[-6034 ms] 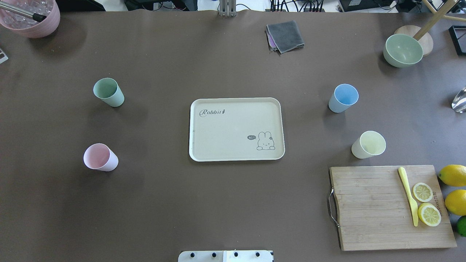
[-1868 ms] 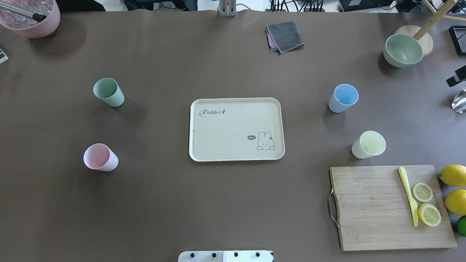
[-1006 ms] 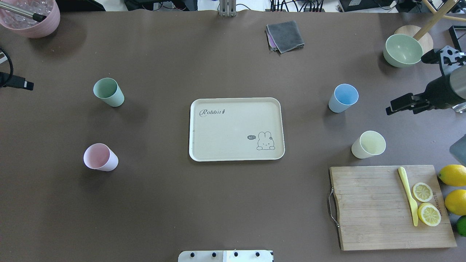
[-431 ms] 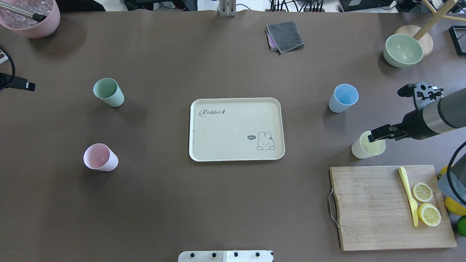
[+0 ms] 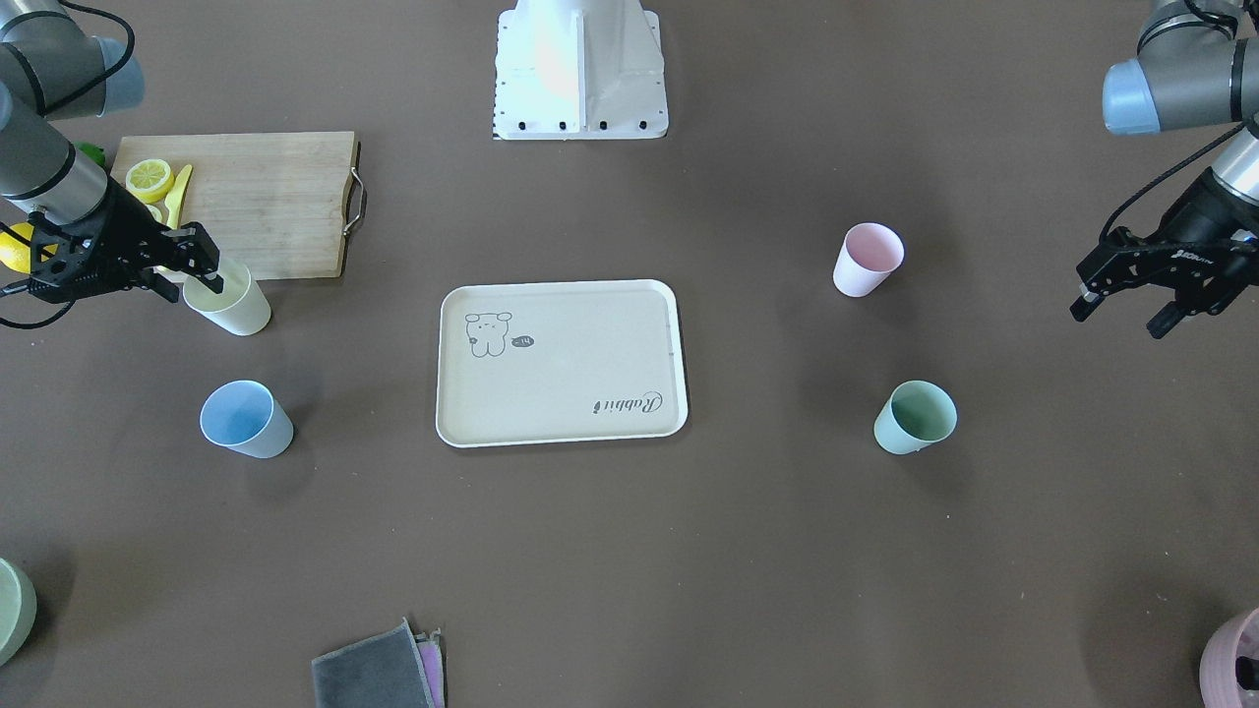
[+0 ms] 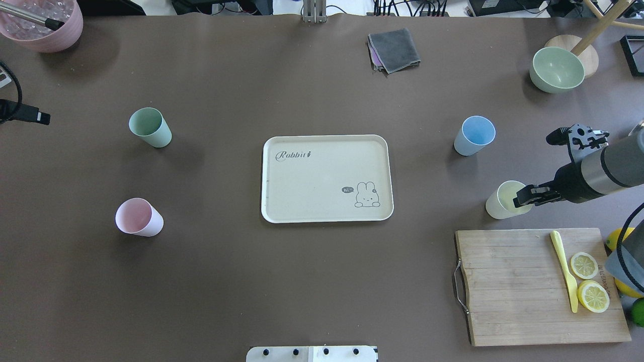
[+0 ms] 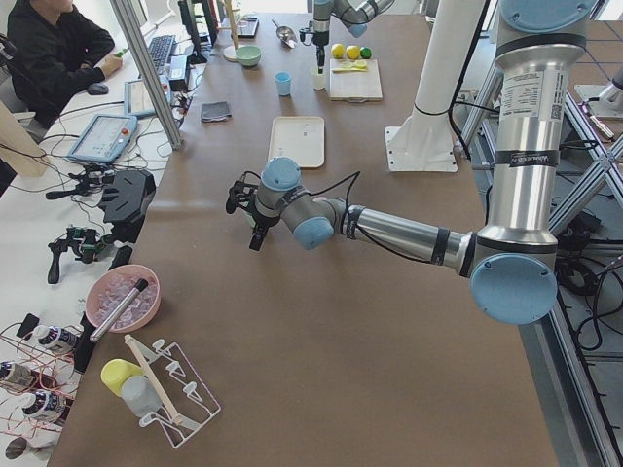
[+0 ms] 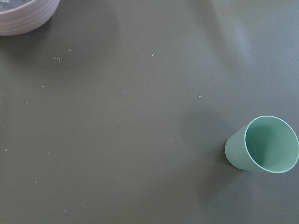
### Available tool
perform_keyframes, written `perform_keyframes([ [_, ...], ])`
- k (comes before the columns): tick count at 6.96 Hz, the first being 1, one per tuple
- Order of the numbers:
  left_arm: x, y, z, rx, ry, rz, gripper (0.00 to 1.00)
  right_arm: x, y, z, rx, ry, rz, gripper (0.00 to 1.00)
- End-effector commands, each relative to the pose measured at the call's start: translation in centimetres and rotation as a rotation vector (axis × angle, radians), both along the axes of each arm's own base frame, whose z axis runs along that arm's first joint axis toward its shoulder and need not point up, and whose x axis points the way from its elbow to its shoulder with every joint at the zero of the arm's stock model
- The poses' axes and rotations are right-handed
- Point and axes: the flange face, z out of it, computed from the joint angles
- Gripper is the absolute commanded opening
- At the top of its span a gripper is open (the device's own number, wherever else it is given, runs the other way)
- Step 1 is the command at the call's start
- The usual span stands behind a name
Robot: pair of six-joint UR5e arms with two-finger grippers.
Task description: Place all cups on tray
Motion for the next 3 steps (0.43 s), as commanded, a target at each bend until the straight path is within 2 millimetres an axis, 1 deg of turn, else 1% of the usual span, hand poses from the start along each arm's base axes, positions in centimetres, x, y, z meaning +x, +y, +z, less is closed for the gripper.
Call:
perform_keyframes([
  [1, 3.1, 0.9, -0.9, -0.022, 0.022, 0.030, 0.97, 0.2, -0.2, -0.8, -0.002, -0.014, 0.000, 0.00],
  [2, 3.6, 1.1, -1.2, -0.023, 0.026, 0.037, 0.97, 0.4, -0.3, -2.1, -0.012, -0.022, 0.001, 0.00],
  [3, 4.1, 1.2, -1.3, -0.043, 0.035, 0.034, 0.97, 1.1, -0.7, -5.3, -0.041, -0.041, -0.005, 0.00],
])
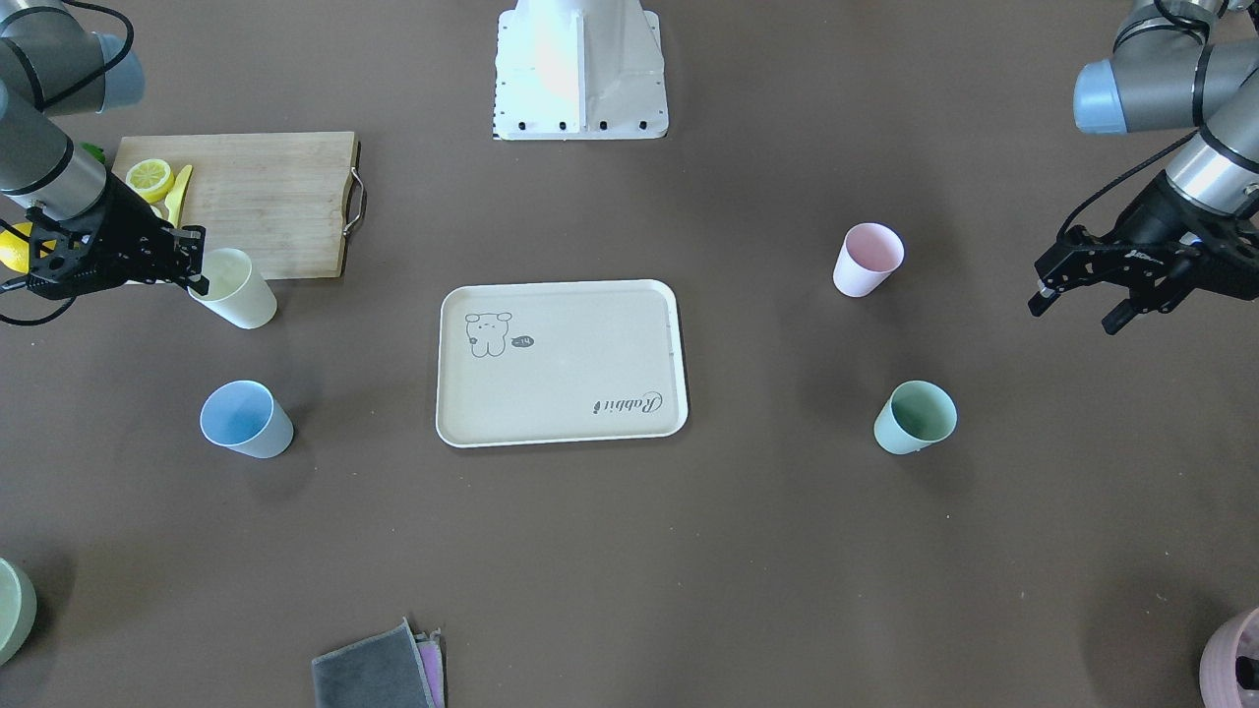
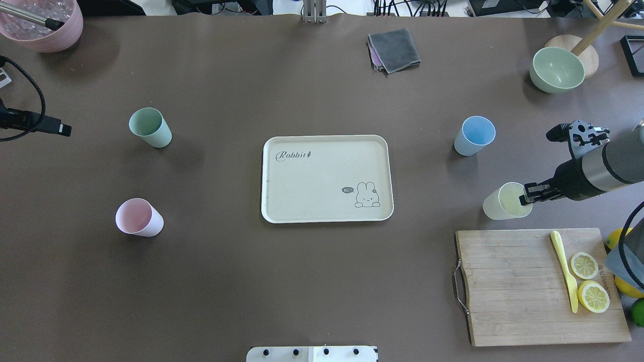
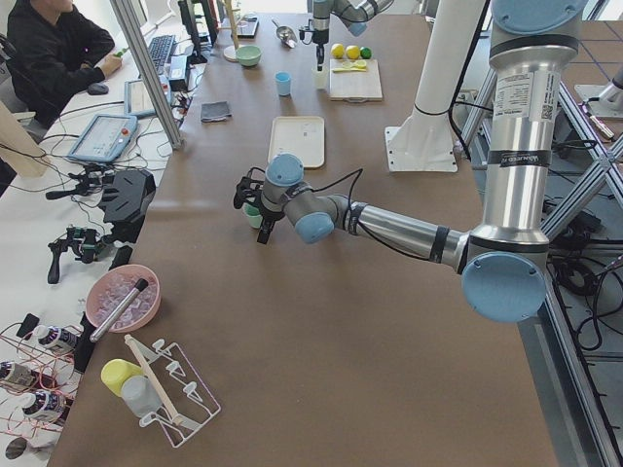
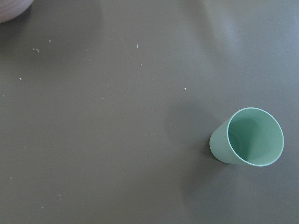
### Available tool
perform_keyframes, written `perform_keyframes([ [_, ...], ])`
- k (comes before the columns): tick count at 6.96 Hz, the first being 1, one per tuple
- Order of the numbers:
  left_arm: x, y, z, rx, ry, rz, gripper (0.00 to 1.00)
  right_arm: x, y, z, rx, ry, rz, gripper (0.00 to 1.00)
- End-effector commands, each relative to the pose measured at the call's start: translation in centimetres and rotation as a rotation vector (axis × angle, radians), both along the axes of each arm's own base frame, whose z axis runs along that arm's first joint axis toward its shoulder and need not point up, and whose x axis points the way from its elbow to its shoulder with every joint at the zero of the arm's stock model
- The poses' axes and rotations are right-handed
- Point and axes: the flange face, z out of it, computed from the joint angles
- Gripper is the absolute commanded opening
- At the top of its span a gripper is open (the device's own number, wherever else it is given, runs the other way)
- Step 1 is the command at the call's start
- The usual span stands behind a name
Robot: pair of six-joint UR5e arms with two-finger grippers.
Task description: Place all cups on tray
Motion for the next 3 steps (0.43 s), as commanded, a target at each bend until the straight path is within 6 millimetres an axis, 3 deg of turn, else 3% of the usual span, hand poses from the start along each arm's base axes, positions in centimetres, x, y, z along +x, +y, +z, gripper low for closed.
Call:
perform_keyframes([
  [1, 2.2, 0.7, -1.3, -0.037, 0.030, 0.004, 0.98, 1.3, -1.2, -5.7, -0.034, -0.020, 0.013, 0.00],
  [2, 3.9, 1.6, -2.4, -0.060, 0.051, 0.014, 0.98, 0.9, -1.7, -8.4, -0.040, -0.019, 0.017, 0.00],
  [3, 7.3, 3.7, -4.5, -0.081, 0.065, -0.005, 0.98, 0.2, -2.7, -11.4, -0.051, -0.018, 0.025, 0.00],
])
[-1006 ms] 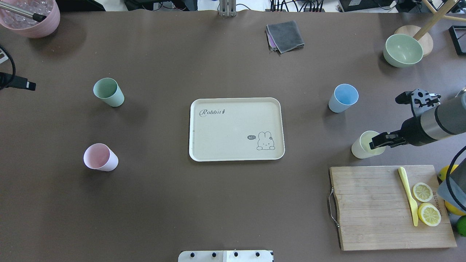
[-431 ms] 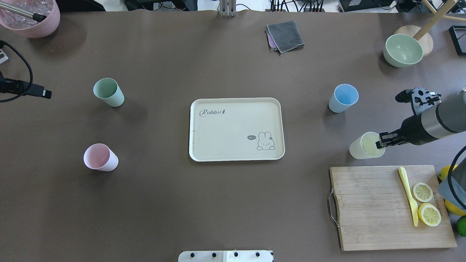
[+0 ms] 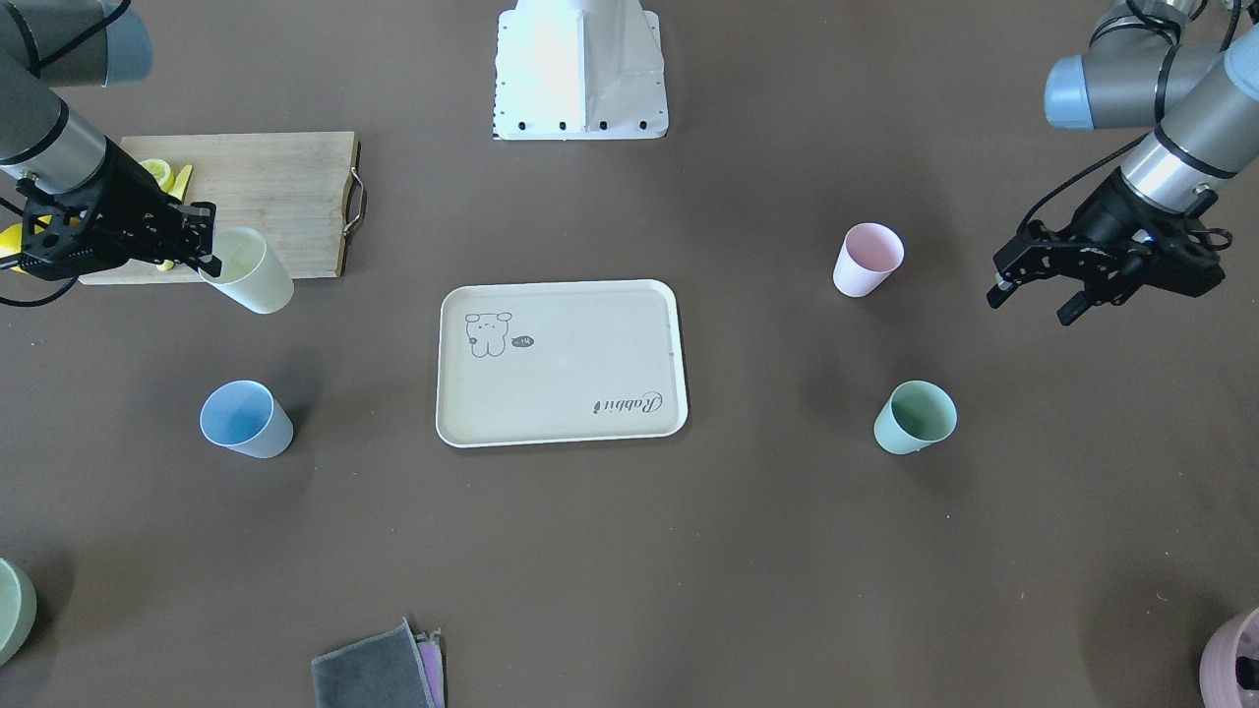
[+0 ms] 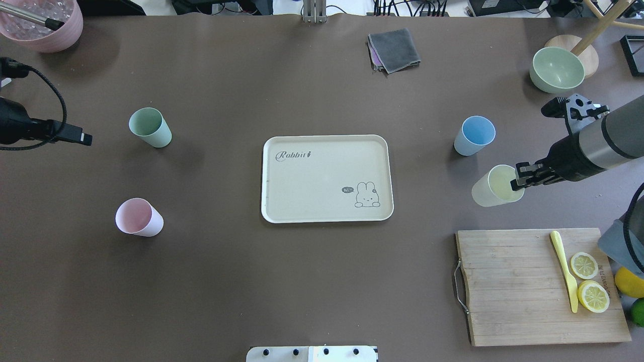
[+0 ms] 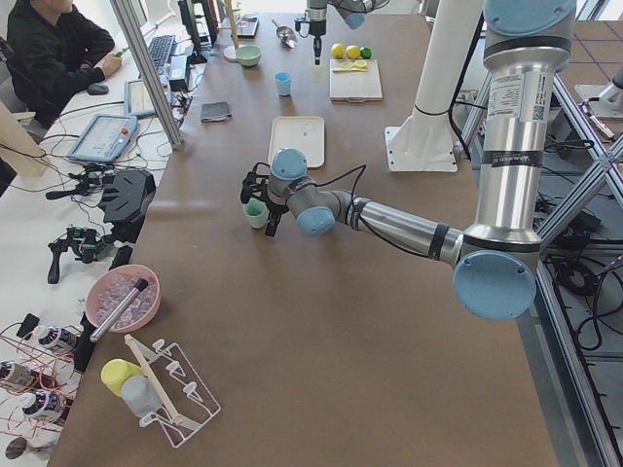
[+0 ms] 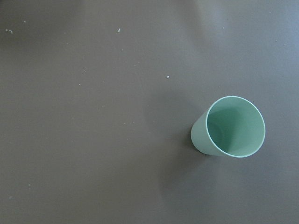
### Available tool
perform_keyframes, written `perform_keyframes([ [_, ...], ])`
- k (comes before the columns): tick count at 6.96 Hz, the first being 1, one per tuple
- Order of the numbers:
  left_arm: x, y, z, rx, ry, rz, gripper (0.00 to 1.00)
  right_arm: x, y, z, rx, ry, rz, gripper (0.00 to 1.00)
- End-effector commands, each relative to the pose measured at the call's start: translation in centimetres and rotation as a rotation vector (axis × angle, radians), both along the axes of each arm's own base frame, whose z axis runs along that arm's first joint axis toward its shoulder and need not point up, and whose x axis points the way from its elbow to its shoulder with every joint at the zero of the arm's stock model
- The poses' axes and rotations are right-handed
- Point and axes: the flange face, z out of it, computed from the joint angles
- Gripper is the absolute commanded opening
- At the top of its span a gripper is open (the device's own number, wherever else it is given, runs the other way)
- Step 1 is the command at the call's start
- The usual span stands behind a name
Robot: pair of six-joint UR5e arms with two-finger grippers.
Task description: Place all cups on tray
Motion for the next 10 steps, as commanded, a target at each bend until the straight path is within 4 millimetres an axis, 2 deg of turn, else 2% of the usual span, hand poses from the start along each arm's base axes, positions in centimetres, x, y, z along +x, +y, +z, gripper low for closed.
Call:
perform_keyframes([
  [1, 6.8, 4.7, -3.1, -0.034, 0.014, -0.017, 0.97, -1.3, -2.0, -5.8, -0.021, 0.009, 0.012, 0.00],
  [2, 8.4, 6.4, -2.7, -0.038, -0.003, -0.013, 0.97, -1.8, -2.7, -7.8, -0.031, 0.005, 0.022, 0.00],
  [4, 8.2, 8.3, -0.7, -0.044, -0.015, 0.009, 0.97, -2.5, -3.5, -10.1, -0.028, -0.001, 0.023, 0.00],
  [5, 8.7, 8.9, -0.4, -0.045, -0.018, 0.025, 0.97, -2.8, -3.6, -10.9, -0.037, -0.011, 0.034, 0.00],
  [6, 9.5, 9.4, -0.2, -0.046, -0.023, 0.043, 0.94, -3.9, -3.5, -11.6, -0.032, -0.016, 0.022, 0.00],
  [7, 9.9, 9.7, -0.2, -0.047, -0.023, 0.053, 0.92, -5.8, -3.2, -12.6, -0.048, -0.021, 0.021, 0.00],
  [8, 10.0, 9.8, -0.1, -0.048, -0.024, 0.054, 0.64, -7.1, -3.3, -13.2, -0.053, -0.021, 0.020, 0.00],
  [9, 10.8, 10.3, 0.3, -0.052, -0.030, 0.073, 0.54, -8.6, -3.0, -13.4, -0.038, -0.007, 0.019, 0.00],
  [10, 11.2, 10.5, 0.3, -0.046, -0.035, 0.074, 0.54, -9.6, -3.3, -14.0, -0.039, -0.006, 0.019, 0.00],
])
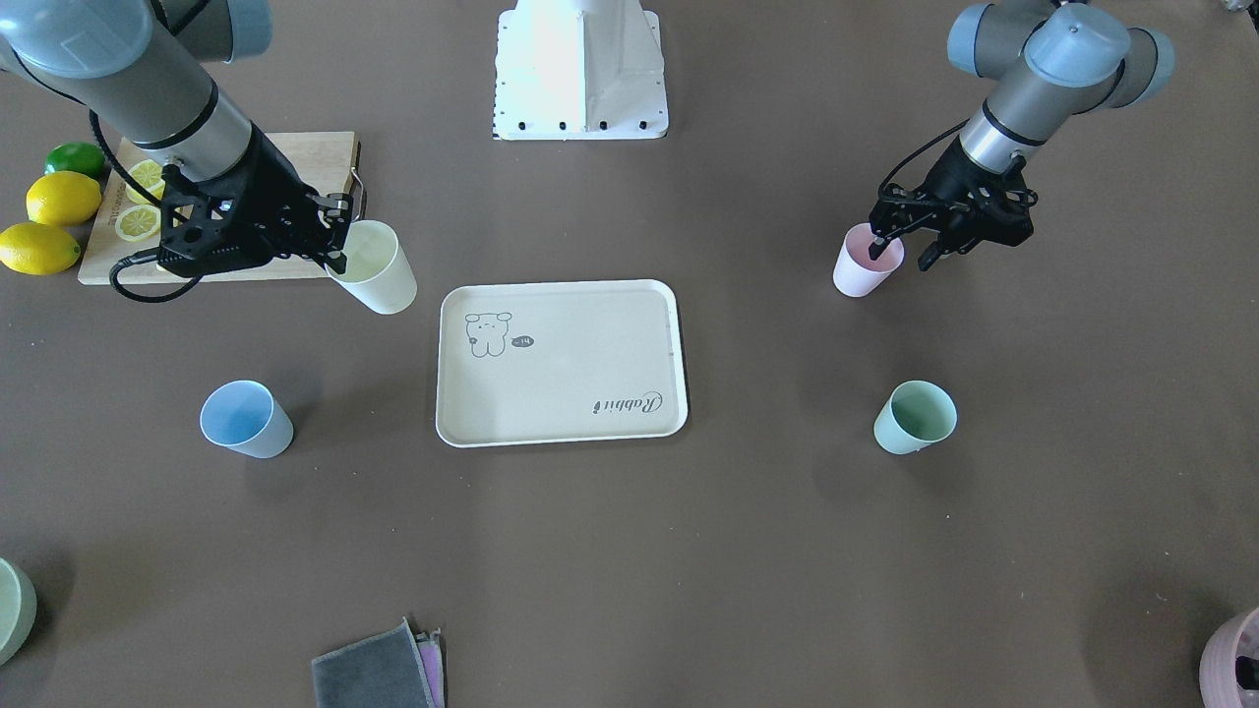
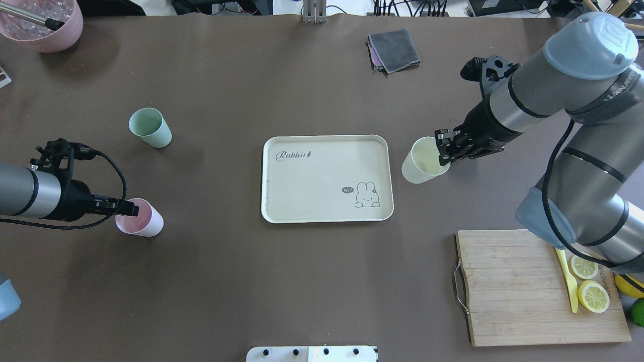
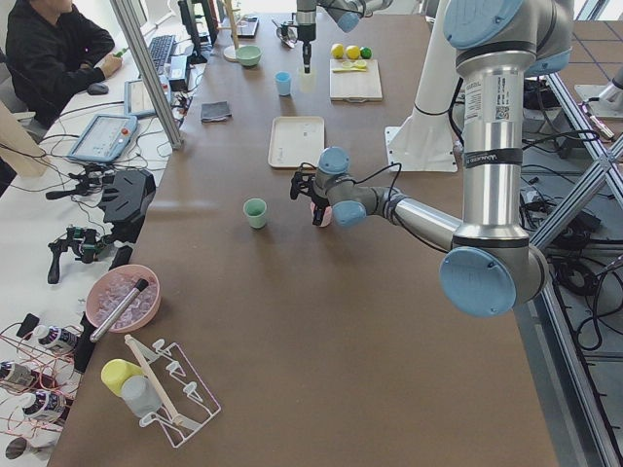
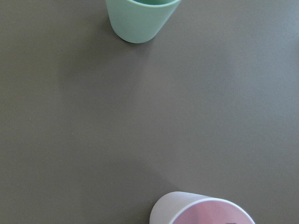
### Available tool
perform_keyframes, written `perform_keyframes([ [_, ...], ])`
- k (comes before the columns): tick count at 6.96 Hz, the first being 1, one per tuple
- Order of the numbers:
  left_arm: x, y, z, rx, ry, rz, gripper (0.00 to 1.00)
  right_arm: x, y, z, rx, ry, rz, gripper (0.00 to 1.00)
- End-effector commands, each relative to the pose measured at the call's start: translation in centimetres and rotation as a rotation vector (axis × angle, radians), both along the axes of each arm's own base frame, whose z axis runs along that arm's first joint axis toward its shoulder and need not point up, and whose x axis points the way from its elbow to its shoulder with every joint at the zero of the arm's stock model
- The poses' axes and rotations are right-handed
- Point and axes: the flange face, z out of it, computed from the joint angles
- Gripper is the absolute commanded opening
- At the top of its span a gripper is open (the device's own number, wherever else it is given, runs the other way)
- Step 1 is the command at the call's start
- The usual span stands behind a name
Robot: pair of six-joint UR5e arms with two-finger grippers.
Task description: Place all cups on tray
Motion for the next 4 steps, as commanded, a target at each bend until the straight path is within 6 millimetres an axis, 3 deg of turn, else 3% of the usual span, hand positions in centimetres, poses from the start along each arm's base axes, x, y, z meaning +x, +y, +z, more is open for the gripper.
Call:
perform_keyframes([
  [1, 0.8, 0.3, 0.5, 0.002, -0.011, 0.009, 0.46, -2.4, -0.1, -0.6, 0.004, 0.007, -0.011, 0.00],
  [2, 0.9, 0.3, 0.5, 0.002, -0.011, 0.010, 0.13, -3.2, -0.1, -0.8, 0.006, 0.011, -0.015, 0.00],
  [3, 1.0, 0.2, 0.3, 0.004, -0.010, 0.009, 0.00, -4.4, -0.5, -1.0, 0.015, 0.022, -0.013, 0.00],
  [4, 0.8, 0.1, 0.2, 0.003, -0.008, 0.005, 0.00, -5.4, -0.5, -1.1, 0.006, 0.026, -0.013, 0.00],
])
